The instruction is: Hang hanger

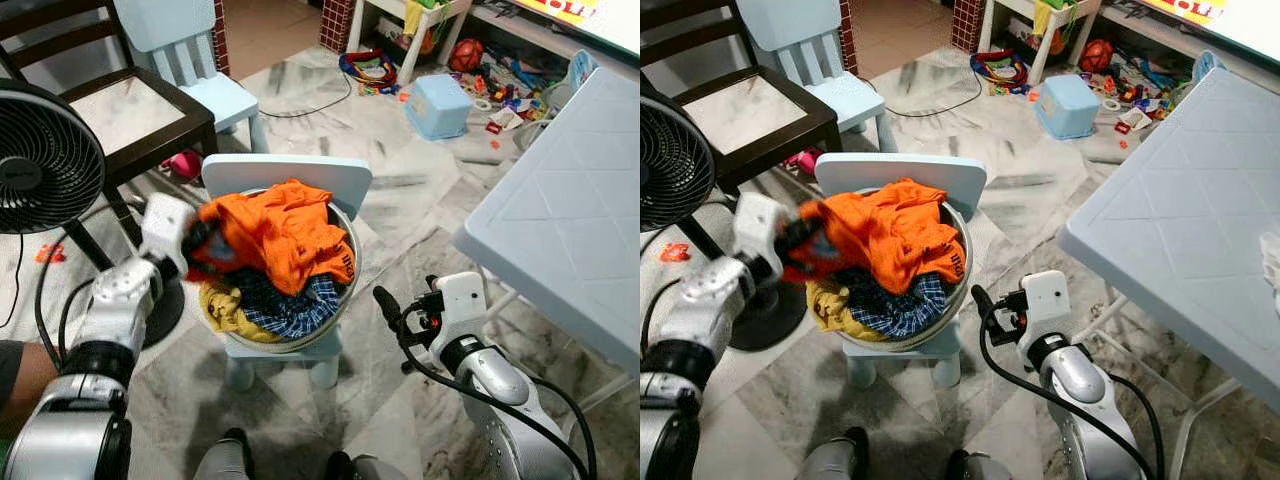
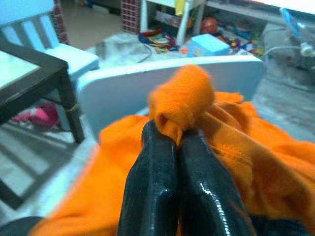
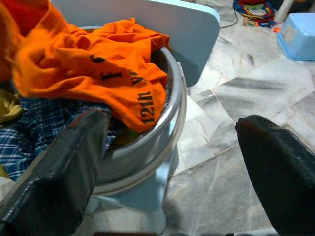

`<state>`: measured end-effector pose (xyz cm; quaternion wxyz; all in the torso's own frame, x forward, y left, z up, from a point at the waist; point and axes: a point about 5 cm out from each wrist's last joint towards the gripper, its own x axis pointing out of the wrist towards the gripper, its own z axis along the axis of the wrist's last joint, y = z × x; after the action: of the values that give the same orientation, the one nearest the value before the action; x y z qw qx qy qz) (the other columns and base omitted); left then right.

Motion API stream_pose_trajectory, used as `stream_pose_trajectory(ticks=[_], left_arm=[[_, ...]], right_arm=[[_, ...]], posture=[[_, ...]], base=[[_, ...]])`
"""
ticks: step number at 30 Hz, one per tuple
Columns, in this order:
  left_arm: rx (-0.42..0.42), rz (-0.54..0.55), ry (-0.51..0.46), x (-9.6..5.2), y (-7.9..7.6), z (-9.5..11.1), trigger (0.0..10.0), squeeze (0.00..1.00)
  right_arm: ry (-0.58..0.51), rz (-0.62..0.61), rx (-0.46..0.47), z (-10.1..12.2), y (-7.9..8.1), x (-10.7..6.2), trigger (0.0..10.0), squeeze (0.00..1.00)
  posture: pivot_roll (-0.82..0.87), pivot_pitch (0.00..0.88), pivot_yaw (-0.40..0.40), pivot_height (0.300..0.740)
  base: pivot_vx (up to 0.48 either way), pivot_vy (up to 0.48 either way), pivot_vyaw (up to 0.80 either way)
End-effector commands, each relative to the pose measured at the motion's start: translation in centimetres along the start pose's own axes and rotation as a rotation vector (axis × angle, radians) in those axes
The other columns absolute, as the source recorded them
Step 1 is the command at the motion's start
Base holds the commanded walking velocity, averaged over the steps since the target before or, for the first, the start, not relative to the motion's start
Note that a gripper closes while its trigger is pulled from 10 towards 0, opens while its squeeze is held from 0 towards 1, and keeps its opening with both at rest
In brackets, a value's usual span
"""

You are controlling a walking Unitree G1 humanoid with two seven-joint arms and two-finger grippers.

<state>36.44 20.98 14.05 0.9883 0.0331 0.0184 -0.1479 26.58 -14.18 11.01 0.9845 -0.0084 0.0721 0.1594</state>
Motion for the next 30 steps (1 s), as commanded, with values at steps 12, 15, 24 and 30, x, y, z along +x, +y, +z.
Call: stream_pose_trajectory(ticks=[12, 15, 24, 30], left_arm=[[-0.078, -0.18, 0.311, -1.9, -8.7, -8.2, 9.7, 0.0], [-0.066, -0.176, 0.319, -1.9, -9.0, -8.3, 10.0, 0.0], [0.115, -0.123, 0.311, -2.9, -9.2, -7.5, 10.0, 1.0], [0.137, -0.108, 0.322, -4.0, -9.7, -7.3, 10.0, 1.0]], right_arm=[[0.003, -0.011, -0.009, 0.0, -0.4, -0.1, 10.0, 0.0], [0.005, -0.006, -0.006, 0.0, -0.4, -0.2, 10.0, 0.0], [-0.006, 0.045, 0.072, 0.3, 0.0, -0.3, 10.0, 0.0], [0.014, 0.025, 0.019, 0.1, -0.3, -0.2, 10.0, 0.0]], posture=[[0.05, 0.179, -0.108, 0.74], [0.05, 0.179, -0.111, 0.74], [0.05, 0.176, -0.106, 0.74], [0.05, 0.174, -0.103, 0.74]], base=[[0.0, 0.0, 0.0], [0.0, 0.0, 0.0], [0.0, 0.0, 0.0], [0.0, 0.0, 0.0]])
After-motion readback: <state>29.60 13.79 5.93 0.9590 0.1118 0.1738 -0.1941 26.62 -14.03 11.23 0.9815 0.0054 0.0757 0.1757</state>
